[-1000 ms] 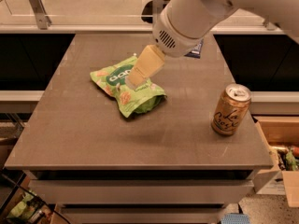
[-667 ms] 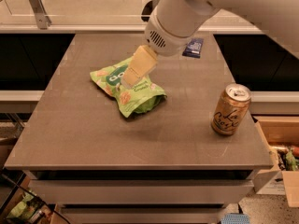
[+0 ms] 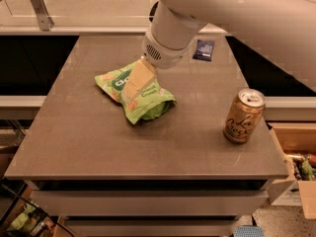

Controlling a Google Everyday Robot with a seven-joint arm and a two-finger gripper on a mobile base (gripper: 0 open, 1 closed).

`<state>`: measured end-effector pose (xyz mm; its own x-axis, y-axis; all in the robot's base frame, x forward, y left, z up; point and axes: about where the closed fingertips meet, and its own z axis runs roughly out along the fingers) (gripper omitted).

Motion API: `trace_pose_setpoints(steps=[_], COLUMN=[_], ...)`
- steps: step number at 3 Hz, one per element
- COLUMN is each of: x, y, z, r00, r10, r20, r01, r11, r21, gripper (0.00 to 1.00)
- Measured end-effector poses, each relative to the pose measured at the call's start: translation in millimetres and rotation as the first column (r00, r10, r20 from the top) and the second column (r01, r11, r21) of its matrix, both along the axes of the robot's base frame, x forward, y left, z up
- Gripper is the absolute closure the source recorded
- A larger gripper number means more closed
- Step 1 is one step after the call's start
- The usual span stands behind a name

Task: Pick green rice chip bag

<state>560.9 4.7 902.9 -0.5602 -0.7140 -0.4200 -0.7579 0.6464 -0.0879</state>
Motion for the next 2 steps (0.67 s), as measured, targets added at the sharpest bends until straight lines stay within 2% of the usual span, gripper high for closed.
trace_pose_setpoints(steps=[2], x=[8], y=[21], z=[-38], r00=[0.9943], r10=[-0.011], r20=[-0.106], r01=[0.009], r11=[1.0], r21=[-0.027], gripper=[0.0])
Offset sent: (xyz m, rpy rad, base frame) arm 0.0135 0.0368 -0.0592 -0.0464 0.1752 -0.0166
